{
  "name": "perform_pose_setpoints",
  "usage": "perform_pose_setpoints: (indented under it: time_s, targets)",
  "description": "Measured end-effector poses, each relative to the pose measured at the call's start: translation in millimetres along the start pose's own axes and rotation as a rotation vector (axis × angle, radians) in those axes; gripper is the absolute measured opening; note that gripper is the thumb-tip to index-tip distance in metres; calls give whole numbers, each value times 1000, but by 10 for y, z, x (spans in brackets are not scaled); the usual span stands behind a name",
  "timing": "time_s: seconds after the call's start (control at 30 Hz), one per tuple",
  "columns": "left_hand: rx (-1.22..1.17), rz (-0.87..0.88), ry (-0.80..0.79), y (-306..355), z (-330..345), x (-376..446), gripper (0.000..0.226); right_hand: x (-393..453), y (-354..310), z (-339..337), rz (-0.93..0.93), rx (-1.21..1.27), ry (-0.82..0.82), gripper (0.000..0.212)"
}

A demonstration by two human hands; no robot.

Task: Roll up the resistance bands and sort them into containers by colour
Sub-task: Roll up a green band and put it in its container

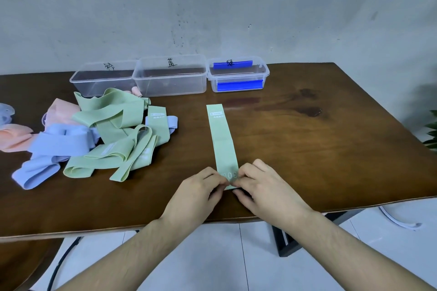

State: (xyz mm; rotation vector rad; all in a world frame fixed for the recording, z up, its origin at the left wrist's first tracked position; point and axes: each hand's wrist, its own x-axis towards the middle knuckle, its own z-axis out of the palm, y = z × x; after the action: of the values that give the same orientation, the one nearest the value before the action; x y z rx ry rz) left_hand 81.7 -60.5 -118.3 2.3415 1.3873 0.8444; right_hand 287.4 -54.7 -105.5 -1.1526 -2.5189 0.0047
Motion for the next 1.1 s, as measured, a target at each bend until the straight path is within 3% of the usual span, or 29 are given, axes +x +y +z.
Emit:
perform_pose_setpoints:
  time_s: [0.27, 0.4, 0.53, 0.7, 0.87, 1.1]
  targets:
    - [116, 143, -11, -13, -10, -8, 17, -2, 59, 41, -46, -21, 10, 19]
    - [137, 141, 17, -56, 12, -2, 11, -8, 61, 57, 34, 68, 1, 20]
    - [140, 146, 29, -2, 26, 2, 29, 35, 84, 43, 60, 142, -3, 11]
    - [101, 102, 36, 22, 35, -6, 10, 88, 118, 17, 60, 160, -73, 11]
    - [44, 24, 52, 12, 26, 3, 9, 111, 151, 9, 167, 265, -106, 18]
    - [90, 18, 33, 27, 10, 43, 7, 165, 147, -7, 111, 169, -83, 21]
